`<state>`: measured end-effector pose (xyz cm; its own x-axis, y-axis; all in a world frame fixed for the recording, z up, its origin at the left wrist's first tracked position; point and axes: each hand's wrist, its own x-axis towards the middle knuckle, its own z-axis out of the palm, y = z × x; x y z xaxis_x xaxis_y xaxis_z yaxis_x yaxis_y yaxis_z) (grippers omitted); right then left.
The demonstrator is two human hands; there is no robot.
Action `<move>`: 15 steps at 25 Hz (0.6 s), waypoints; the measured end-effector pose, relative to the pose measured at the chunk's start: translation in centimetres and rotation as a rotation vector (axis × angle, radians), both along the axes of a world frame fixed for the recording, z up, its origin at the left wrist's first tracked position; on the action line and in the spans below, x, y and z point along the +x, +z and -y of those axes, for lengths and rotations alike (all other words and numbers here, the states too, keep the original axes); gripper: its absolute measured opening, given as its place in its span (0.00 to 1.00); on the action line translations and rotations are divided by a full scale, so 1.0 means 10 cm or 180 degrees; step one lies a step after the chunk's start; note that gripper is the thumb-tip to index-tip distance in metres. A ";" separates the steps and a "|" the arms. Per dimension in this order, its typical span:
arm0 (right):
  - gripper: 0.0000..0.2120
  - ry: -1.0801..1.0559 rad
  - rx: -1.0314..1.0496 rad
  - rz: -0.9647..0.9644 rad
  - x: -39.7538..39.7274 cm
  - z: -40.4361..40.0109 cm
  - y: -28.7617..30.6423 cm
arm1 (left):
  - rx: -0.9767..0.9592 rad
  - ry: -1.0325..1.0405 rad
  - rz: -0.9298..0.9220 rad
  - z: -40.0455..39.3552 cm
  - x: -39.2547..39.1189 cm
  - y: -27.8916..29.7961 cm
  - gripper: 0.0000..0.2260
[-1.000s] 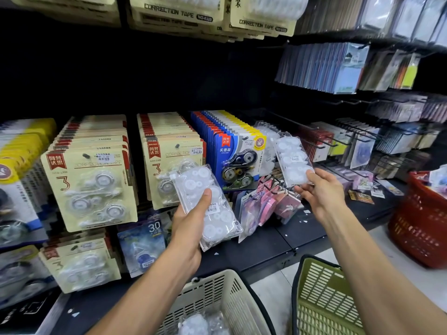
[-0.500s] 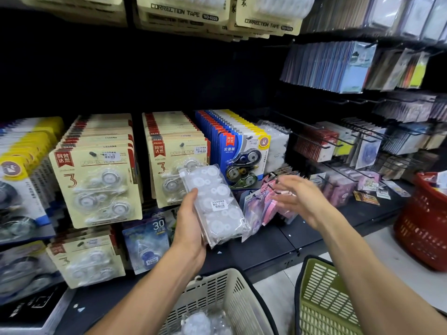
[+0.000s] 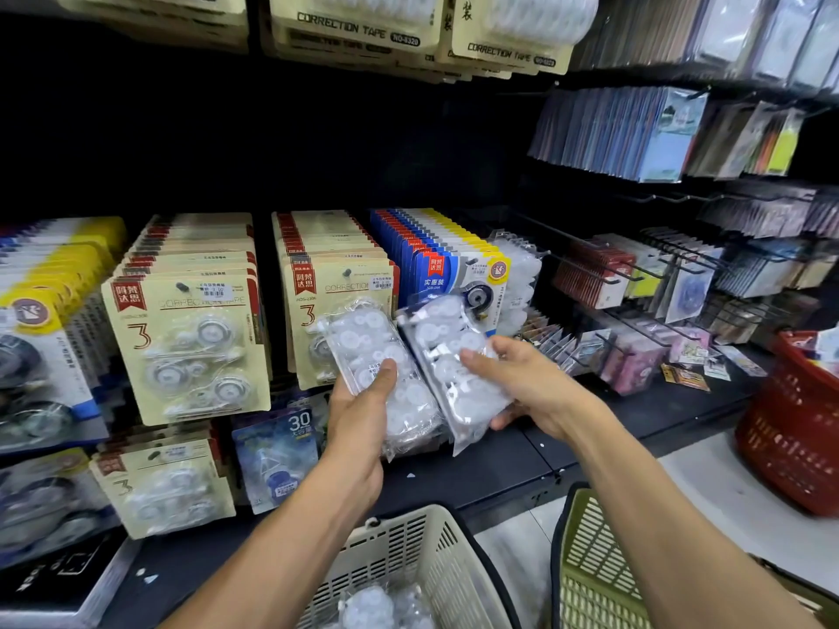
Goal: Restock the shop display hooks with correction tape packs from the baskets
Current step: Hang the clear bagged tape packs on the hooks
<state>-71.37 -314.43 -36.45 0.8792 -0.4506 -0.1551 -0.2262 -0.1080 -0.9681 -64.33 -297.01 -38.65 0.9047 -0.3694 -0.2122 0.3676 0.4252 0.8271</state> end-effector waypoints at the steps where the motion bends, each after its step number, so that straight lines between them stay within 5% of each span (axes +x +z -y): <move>1: 0.13 -0.0250 0.0167 0.0187 -0.03 0.06 0.01 | -0.0010 0.0020 -0.0026 -0.01 0.01 0.00 0.13; 3: 0.08 -0.0672 0.0595 0.0733 -0.11 0.18 0.06 | -0.0011 0.0001 -0.0046 -0.01 0.02 0.00 0.14; 8: 0.23 -0.1685 0.1160 0.1581 -0.22 0.40 0.14 | 0.0043 -0.0118 -0.0037 0.01 -0.01 -0.02 0.10; 15: 0.15 -0.1925 0.1273 0.1643 -0.31 0.56 0.08 | 0.0074 -0.0152 0.0014 0.05 0.00 -0.06 0.06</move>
<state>-74.43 -320.05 -35.68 0.5121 -0.8574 -0.0507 0.3399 0.2565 -0.9048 -64.38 -297.54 -39.22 0.8871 -0.4073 -0.2172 0.3833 0.3878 0.8383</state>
